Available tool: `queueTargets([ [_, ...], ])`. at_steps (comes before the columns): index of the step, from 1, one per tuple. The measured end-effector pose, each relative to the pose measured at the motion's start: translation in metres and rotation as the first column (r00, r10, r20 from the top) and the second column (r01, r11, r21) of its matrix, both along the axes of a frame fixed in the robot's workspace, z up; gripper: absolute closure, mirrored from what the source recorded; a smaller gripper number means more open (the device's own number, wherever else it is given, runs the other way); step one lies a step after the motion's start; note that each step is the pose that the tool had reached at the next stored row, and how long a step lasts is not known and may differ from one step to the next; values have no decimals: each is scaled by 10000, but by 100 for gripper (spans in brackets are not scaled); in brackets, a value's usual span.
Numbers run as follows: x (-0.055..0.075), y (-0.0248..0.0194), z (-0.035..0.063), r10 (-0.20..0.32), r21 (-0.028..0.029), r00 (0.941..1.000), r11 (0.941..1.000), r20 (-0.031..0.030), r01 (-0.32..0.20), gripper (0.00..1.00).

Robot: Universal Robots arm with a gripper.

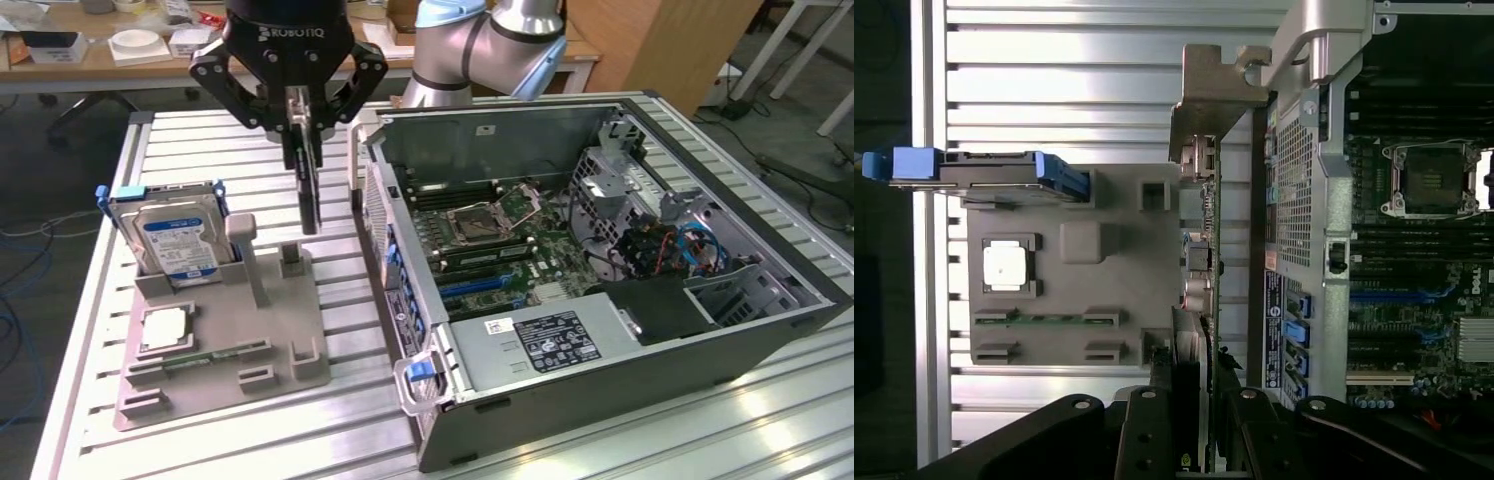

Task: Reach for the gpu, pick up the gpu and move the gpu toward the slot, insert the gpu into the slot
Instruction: 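Pick up the gpu and move the gpu toward the slot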

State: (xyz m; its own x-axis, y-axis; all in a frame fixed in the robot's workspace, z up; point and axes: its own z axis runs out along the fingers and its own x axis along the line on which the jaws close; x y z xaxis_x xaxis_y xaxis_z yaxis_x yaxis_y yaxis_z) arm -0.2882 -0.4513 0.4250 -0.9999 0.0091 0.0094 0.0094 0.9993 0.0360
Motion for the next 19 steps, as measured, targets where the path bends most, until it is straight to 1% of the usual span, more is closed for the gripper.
queueTargets([
  [19, 179, 0, 0, 0, 0, 10000, 10000, 0, 0, 74],
])
